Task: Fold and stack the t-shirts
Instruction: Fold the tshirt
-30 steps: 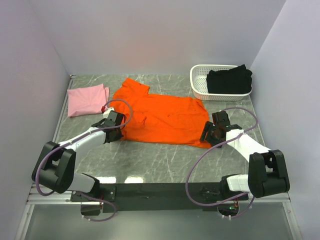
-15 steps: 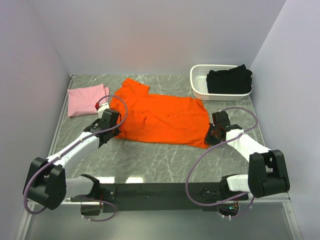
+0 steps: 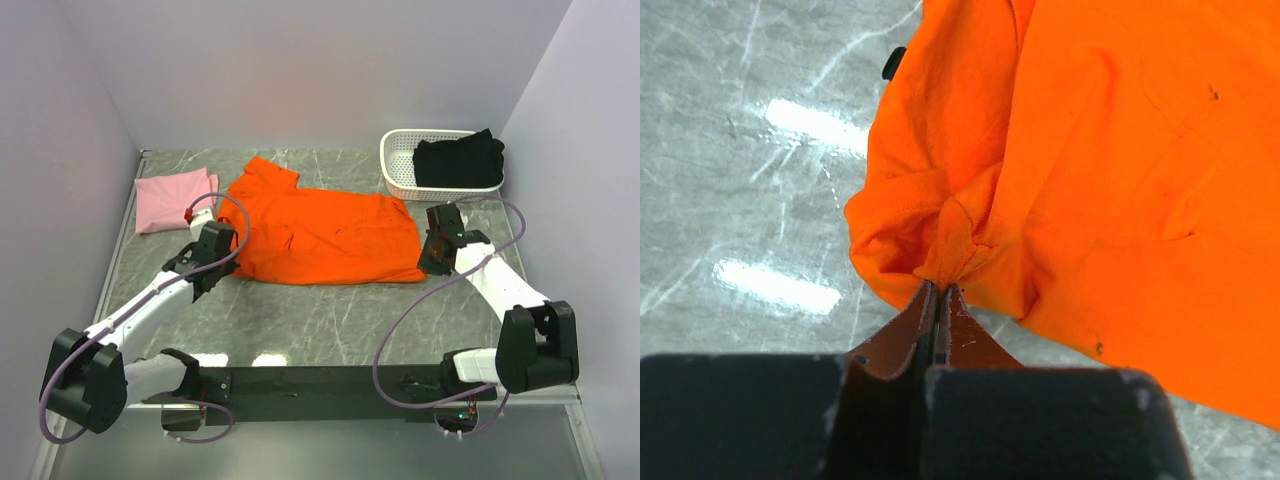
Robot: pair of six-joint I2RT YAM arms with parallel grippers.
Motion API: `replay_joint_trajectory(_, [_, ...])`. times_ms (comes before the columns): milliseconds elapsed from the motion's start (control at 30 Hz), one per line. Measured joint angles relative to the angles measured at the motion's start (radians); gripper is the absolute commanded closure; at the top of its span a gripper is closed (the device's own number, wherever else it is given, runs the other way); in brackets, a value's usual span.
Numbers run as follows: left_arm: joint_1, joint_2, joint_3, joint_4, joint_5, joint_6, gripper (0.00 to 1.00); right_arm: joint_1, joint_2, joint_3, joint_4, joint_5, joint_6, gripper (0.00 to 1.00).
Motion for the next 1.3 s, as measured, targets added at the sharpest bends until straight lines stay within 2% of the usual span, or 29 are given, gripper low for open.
replay_joint_trajectory(433, [0.000, -0.022, 0.011, -0.073, 0.090, -0.021, 0.99, 0.000, 0.137, 0.113, -0.142, 0.161, -0.039, 1.00])
replay_joint_trajectory(700, [0.000, -0.012, 0.130, -0.204, 0.065, -0.002, 1.00, 0.000, 0.219, 0.121, -0.183, 0.204, -0.053, 1.00])
replay_joint_trajectory(867, [0.002, 0.035, 0.143, -0.267, 0.040, 0.018, 1.00, 0.000, 0.229, 0.121, -0.196, 0.218, -0.053, 1.00])
replay_joint_trajectory(967, [0.002, 0.056, 0.143, -0.298, 0.037, 0.027, 0.89, 0.000, 0.229, 0.121, -0.198, 0.226, -0.053, 1.00])
replay_joint_trajectory(1067, [0.002, 0.069, 0.154, -0.326, 0.034, 0.042, 0.62, 0.000, 0.229, 0.121, -0.201, 0.231, -0.053, 0.99])
replay_joint_trajectory(1133, [0.002, 0.079, 0.173, -0.347, 0.027, 0.045, 0.52, 0.000, 0.229, 0.121, -0.203, 0.232, -0.053, 0.93])
replay_joint_trajectory(1200, [0.002, 0.082, 0.193, -0.360, 0.020, 0.049, 0.35, 0.000, 0.229, 0.121, -0.204, 0.231, -0.050, 0.77])
replay_joint_trajectory(1233, [0.002, 0.082, 0.201, -0.365, 0.016, 0.053, 0.32, 0.000, 0.229, 0.122, -0.206, 0.231, -0.051, 0.68])
replay_joint_trajectory(1267, [0.003, 0.082, 0.212, -0.371, 0.011, 0.054, 0.29, 0.000, 0.229, 0.123, -0.209, 0.232, -0.053, 0.55])
replay_joint_trajectory(1300, [0.003, 0.082, 0.225, -0.376, 0.007, 0.055, 0.24, 0.000, 0.229, 0.126, -0.214, 0.232, -0.056, 0.50])
